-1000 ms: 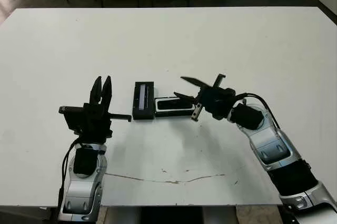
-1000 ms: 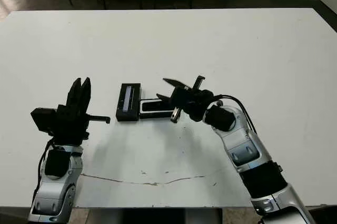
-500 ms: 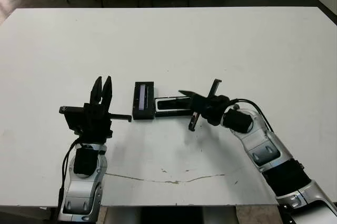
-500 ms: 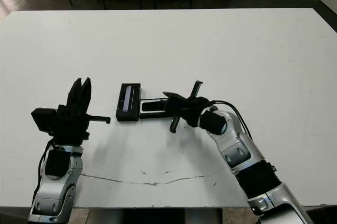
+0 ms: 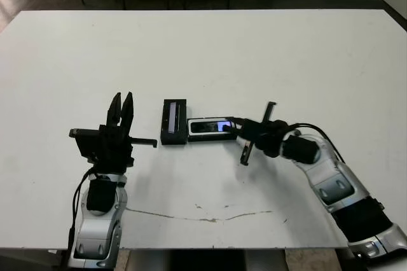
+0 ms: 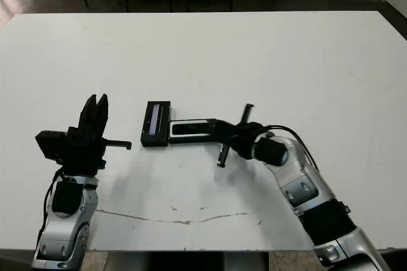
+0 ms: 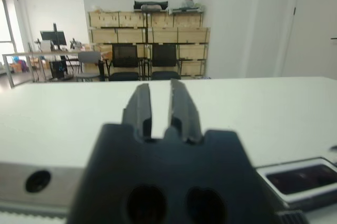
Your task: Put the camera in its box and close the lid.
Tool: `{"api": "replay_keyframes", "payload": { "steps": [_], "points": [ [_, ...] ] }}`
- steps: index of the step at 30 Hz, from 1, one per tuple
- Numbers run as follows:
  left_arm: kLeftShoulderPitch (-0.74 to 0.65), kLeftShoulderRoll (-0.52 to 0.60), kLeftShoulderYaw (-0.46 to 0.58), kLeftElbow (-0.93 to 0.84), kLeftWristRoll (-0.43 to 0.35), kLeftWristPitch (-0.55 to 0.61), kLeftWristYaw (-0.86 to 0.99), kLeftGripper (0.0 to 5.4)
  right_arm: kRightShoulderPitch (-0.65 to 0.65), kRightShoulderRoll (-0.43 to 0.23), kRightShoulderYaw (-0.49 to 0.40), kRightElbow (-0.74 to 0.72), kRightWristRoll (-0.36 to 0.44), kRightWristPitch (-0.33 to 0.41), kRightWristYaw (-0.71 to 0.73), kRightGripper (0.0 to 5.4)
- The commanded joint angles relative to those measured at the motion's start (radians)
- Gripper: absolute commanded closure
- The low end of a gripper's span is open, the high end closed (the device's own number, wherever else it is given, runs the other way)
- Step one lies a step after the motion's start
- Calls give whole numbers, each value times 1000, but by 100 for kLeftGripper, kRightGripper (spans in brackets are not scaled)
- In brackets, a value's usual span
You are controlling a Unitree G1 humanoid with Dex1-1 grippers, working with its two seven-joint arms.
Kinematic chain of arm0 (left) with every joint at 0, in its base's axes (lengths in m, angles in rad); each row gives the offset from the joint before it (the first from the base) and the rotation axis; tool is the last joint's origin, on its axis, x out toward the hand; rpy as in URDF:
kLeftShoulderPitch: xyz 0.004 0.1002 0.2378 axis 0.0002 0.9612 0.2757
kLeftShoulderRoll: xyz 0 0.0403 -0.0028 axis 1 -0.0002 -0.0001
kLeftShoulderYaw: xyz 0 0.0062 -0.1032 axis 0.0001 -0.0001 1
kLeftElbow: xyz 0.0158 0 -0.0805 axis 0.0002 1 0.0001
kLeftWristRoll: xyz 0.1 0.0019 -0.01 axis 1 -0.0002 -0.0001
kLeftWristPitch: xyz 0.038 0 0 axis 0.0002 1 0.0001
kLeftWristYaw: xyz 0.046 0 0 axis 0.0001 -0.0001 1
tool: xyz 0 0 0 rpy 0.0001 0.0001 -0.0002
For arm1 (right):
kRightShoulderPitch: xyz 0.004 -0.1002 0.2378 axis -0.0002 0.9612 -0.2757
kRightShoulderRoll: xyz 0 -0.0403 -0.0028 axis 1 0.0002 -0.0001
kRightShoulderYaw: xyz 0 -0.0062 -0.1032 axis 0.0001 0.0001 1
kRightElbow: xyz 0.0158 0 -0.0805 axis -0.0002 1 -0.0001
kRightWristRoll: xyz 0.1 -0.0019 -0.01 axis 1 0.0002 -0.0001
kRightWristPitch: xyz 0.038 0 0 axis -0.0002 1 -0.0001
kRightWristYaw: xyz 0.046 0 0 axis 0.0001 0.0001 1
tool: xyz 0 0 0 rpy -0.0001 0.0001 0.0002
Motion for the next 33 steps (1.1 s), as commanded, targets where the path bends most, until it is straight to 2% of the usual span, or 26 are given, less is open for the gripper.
{"api": "replay_keyframes", "payload": {
  "steps": [1, 5, 7, 10, 13, 18, 22, 27, 33],
  "points": [
    [-81, 83, 43, -33, -9, 64, -39, 540, 13, 37, -105, -69, 92, 75, -50, 539],
    [-268, 273, 87, -41, 4, 195, -153, 540, -20, 73, -218, -127, 280, 188, -42, 539],
    [-378, 399, 82, -13, -27, 295, -285, 540, -36, 73, -245, -145, 351, 237, -27, 539],
    [-568, 574, 14, 92, -67, 412, -555, 540, -49, 56, -257, -183, 406, 300, -16, 539],
    [-773, 650, -112, 268, -16, 437, -765, 540, -55, 42, -262, -211, 434, 327, -9, 539],
    [-1051, 603, -288, 637, 93, 392, -958, 540, -53, 28, -260, -247, 455, 353, -13, 539],
    [-1177, 527, -397, 854, 199, 383, -1001, 540, -37, 15, -258, -284, 456, 379, -21, 539],
    [-1217, 416, -445, 1025, 266, 352, -974, 540, -19, -3, -258, -273, 454, 359, -7, 539],
    [-1141, 337, -506, 1036, 400, 316, -756, 540, -20, 4, -251, -238, 466, 338, 13, 539]
  ]
}}
